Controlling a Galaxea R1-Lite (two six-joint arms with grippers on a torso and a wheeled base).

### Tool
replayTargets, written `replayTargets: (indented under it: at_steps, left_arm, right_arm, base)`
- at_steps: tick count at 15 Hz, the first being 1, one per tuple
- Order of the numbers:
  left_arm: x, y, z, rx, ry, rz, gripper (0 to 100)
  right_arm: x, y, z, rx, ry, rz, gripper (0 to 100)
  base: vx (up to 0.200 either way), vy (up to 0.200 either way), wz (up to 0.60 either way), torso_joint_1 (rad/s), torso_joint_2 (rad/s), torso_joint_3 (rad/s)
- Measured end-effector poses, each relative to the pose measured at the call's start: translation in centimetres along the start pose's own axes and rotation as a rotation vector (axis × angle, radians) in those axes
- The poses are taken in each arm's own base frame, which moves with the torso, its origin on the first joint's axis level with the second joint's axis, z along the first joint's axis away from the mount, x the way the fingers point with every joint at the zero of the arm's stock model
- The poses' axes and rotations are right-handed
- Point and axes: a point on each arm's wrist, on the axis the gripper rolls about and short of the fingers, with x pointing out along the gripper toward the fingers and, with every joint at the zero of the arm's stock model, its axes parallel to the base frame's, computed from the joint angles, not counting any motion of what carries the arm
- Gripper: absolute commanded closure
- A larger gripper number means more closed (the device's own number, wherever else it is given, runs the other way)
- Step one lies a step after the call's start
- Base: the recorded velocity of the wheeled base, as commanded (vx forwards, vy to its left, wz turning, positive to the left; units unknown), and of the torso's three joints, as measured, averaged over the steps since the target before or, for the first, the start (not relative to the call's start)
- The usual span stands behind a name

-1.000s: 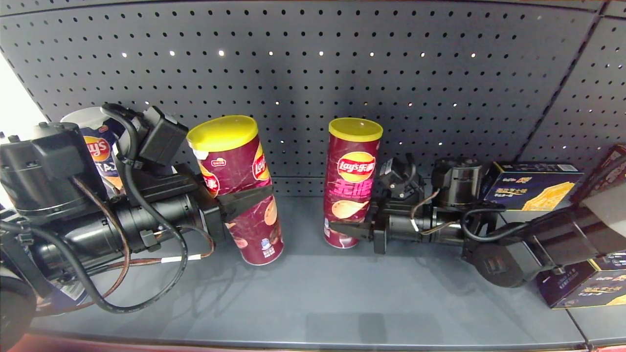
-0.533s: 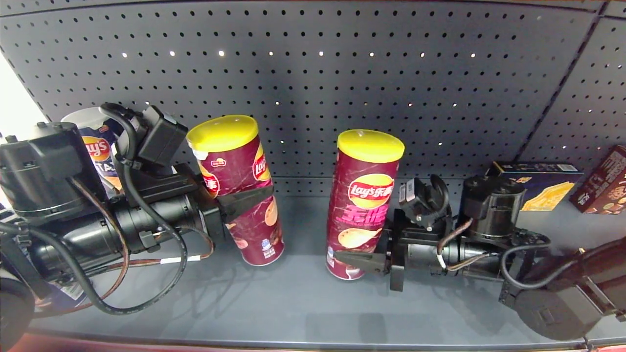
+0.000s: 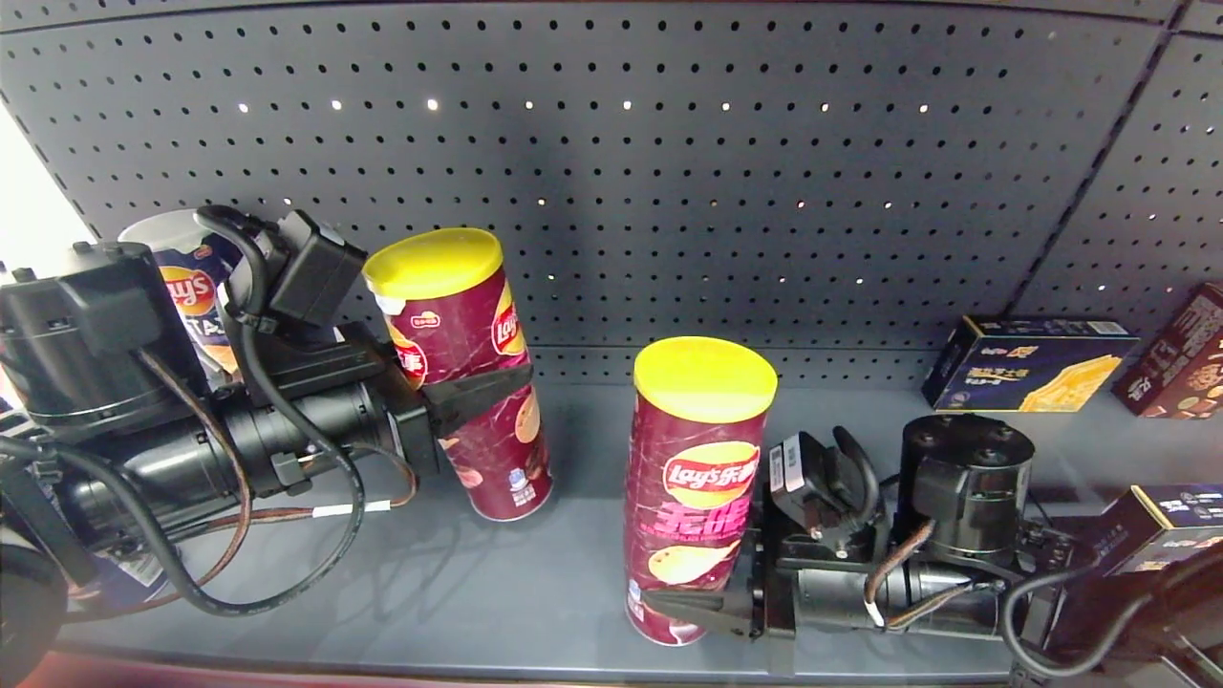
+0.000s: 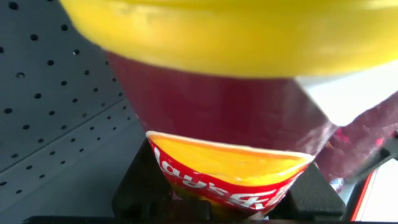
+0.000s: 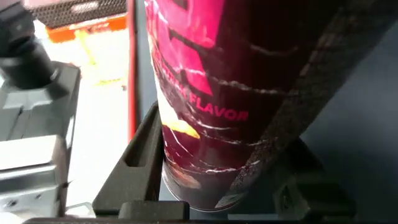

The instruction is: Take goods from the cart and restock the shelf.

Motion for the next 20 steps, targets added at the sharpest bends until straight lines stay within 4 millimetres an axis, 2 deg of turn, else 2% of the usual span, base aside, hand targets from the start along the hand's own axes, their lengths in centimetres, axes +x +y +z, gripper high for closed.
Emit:
replayTargets:
  at_steps: [12,13,20]
  left_arm:
    - [0.0,0.0,-0.1,-0.001,0.002,0.000,100]
    - [0.0,0.0,-0.1,-0.001,0.002,0.000,100]
    - [-0.2,-0.2,-0.7,-0.005,0.010,0.000,100]
  right_arm:
    - [-0.6,-0.8,-0.5,-0.031,0.013,-0.023,100]
    - [-0.6,-0.8,-0.5,-0.031,0.013,-0.023,0]
    - [-1.2,-0.2,-0.3,-0.034,0.015,-0.027,0]
  base:
    - [0.000,0.000,0.00,0.000,0.00,0.000]
    - [0.000,0.000,0.00,0.000,0.00,0.000]
    - [0.000,0.000,0.00,0.000,0.00,0.000]
